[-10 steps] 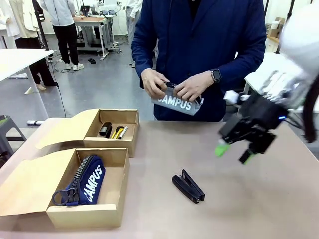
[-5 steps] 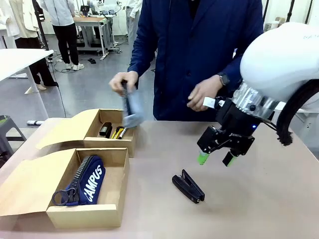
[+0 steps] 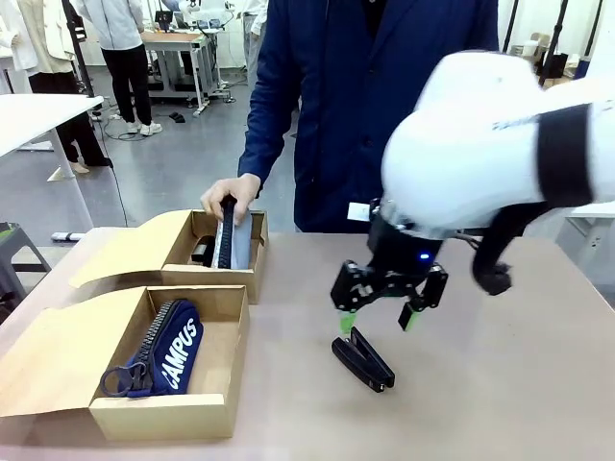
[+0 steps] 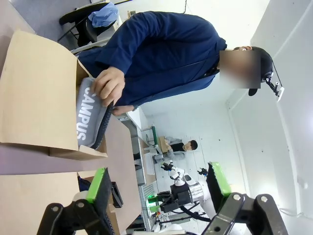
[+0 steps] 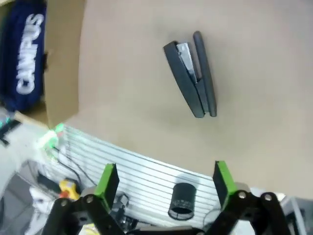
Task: Place items inside the box.
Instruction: Pick up a Pencil pouch or Stapler and place it inside the Mailer Box closest to the robot.
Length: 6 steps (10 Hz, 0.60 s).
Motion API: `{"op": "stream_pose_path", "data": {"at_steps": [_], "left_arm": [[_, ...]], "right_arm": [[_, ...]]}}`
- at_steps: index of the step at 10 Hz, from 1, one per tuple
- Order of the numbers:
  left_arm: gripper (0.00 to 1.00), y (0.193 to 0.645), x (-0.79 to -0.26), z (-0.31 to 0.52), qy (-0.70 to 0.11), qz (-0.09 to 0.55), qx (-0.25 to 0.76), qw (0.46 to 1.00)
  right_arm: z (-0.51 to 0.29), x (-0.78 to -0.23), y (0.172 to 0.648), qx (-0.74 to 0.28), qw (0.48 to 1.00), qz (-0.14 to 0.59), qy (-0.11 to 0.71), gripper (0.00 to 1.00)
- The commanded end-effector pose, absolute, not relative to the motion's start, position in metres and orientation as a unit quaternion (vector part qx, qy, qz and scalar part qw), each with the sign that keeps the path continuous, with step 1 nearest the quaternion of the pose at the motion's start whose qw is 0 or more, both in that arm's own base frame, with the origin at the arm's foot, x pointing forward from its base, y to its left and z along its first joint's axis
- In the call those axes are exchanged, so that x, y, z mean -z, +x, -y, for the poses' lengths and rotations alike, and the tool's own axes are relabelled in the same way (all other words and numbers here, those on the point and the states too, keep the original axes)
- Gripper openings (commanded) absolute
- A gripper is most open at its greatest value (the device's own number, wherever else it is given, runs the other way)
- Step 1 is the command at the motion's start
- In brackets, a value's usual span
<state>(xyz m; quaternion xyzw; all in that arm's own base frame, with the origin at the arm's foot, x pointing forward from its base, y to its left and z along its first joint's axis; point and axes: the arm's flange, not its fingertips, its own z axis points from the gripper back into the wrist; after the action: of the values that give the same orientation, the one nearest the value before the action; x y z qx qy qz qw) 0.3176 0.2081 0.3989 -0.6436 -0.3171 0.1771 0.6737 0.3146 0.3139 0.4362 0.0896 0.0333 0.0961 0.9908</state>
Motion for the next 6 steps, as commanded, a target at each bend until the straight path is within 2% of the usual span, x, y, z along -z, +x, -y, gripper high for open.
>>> {"op": "stream_pose_path", "data": {"at_steps": [1,3,6], "left_arm": [[1.0,0.3139,-0.3996,-0.2073,-0.644,0.32,-0.168,0.674],[1.0,0.3139,-0.3996,-0.2073,-0.644,0.32,-0.168,0.674],[1.0,0.3139,-0.3996,-0.2073,-0.644,0.32,-0.168,0.674]], "right_arm": [[-0.3364,-0.4289,0.3334,-0.04,0.998,-0.042,0.036,1.0],[-0.3379,-0.4216,0.3315,0.016,0.999,-0.02,0.019,1.0],[-0.3295,-0.4202,0.3325,0.013,0.999,-0.016,0.029,1.0]]}}
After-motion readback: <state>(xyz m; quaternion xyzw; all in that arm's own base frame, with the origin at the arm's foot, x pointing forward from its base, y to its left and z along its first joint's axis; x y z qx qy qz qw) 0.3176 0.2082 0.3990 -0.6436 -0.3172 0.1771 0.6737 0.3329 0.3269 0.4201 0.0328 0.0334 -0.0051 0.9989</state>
